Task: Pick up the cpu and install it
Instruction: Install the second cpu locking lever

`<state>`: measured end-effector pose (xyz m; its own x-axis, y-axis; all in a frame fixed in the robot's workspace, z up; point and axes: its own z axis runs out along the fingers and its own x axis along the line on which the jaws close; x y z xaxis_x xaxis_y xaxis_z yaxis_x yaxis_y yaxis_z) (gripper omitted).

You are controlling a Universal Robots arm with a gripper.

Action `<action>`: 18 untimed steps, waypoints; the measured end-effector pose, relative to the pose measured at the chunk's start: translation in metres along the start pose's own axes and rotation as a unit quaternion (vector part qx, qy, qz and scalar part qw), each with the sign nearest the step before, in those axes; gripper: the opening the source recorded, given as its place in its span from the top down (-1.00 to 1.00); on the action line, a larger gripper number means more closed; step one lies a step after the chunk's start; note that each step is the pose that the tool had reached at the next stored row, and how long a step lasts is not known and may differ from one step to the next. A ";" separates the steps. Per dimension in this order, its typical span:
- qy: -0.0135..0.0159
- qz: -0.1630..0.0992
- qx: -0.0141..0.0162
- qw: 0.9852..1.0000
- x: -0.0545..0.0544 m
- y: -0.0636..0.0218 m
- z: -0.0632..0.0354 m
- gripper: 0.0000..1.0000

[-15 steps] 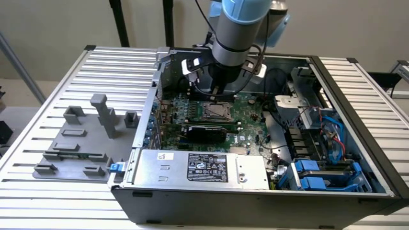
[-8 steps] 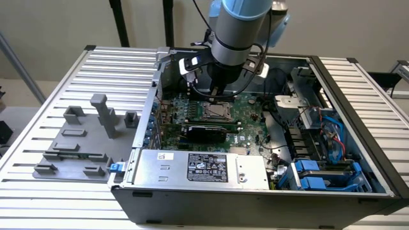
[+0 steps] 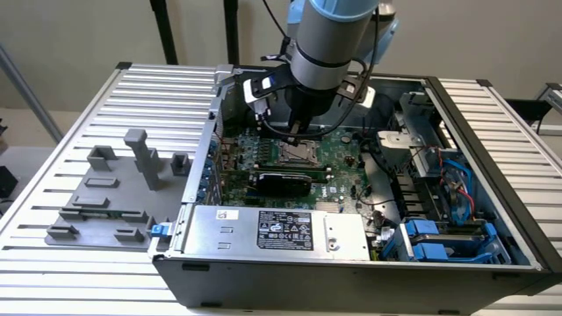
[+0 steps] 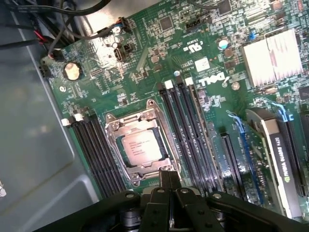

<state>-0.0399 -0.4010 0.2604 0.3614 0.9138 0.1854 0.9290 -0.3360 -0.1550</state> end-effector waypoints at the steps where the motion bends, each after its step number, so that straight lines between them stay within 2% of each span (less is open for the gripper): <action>1: 0.000 0.000 0.000 1.000 -0.001 -0.0008 0.0000 0.79; 8: 0.001 0.010 -0.002 1.000 -0.007 -0.0095 0.0074 0.79; 14: 0.000 0.028 -0.007 1.000 -0.010 -0.0128 0.0176 0.79; 18: -0.002 0.041 -0.011 0.999 -0.012 -0.0145 0.0231 0.79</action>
<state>-0.0595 -0.4016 0.2381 0.4361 0.8837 0.1699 0.8978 -0.4144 -0.1489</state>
